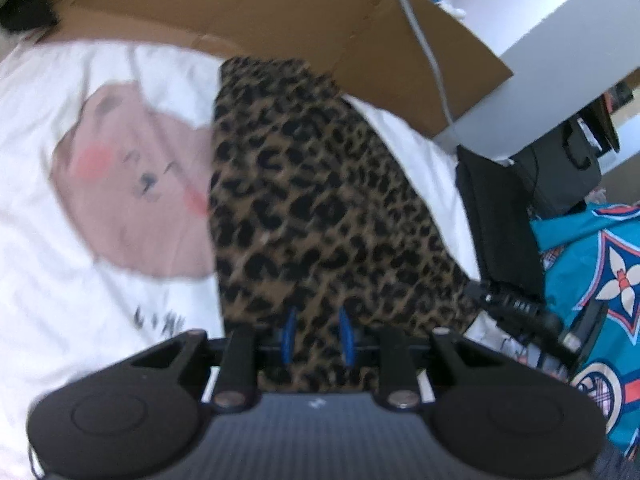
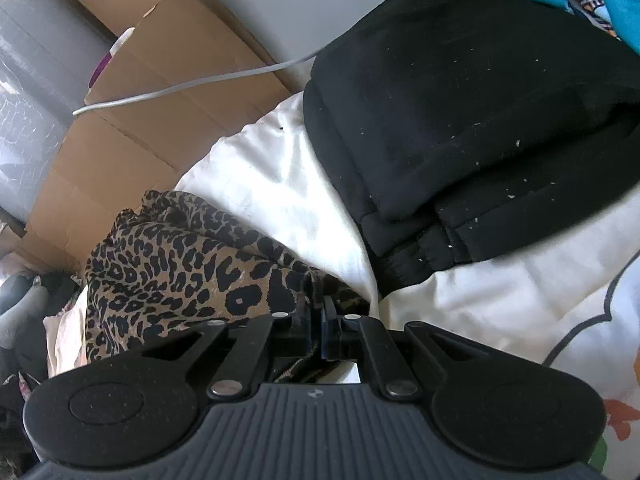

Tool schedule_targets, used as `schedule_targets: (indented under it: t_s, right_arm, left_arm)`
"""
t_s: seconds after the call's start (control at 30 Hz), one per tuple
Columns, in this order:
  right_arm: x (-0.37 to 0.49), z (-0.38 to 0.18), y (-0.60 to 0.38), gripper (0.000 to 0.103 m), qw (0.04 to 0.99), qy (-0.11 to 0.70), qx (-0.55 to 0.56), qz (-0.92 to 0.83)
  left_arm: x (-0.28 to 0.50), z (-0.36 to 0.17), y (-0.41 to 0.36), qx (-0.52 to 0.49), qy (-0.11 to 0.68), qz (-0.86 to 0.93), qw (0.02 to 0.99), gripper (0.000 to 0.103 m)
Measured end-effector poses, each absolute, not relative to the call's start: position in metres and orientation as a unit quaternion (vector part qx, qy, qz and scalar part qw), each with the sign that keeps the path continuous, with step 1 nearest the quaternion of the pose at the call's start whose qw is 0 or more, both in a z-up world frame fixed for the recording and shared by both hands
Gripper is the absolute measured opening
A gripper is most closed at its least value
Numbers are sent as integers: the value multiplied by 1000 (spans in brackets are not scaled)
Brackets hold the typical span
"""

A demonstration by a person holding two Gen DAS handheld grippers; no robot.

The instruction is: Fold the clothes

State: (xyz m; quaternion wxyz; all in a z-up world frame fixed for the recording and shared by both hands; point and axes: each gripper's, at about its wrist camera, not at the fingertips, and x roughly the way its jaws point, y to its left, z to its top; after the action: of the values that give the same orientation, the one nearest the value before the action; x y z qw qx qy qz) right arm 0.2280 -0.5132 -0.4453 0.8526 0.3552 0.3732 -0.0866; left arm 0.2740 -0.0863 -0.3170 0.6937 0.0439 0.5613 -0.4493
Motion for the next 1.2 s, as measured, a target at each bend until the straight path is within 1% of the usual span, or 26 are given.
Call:
schedule_targets:
  t_s: [0.23, 0.27, 0.3, 0.43, 0.53, 0.6, 0.67, 0.83, 0.93, 1.03, 1.2]
  right_arm:
    - [216, -455, -516, 3, 840, 366, 387, -97]
    - [216, -457, -518, 4, 838, 368, 393, -95]
    - [216, -459, -519, 9, 835, 369, 398, -92]
    - [211, -460, -528, 13, 825, 360, 427, -85]
    - [207, -457, -528, 14, 828, 357, 425, -80]
    - [206, -456, -529, 13, 829, 356, 424, -77]
    - [206, -454, -530, 12, 832, 356, 419, -72]
    - [206, -451, -532, 11, 839, 354, 409, -61]
    - [207, -455, -533, 11, 834, 354, 418, -60]
    - [210, -456, -531, 11, 836, 356, 414, -57]
    - [214, -456, -530, 11, 836, 360, 410, -54]
  left_arm:
    - [299, -300, -146, 62, 554, -455, 695, 24]
    - [302, -299, -155, 62, 554, -452, 696, 24]
    - [305, -299, -164, 64, 554, -451, 697, 24]
    - [310, -297, -201, 69, 547, -449, 703, 24]
    - [314, -296, -227, 75, 543, -442, 710, 24]
    - [318, -296, -242, 80, 540, -434, 716, 27]
    - [323, -296, -256, 80, 541, -424, 722, 28]
    - [331, -295, -296, 95, 539, -416, 726, 28]
    - [338, -299, -315, 95, 546, -405, 727, 30]
    - [342, -306, -334, 131, 555, -368, 735, 31]
    - [348, -321, -352, 125, 575, -349, 730, 31]
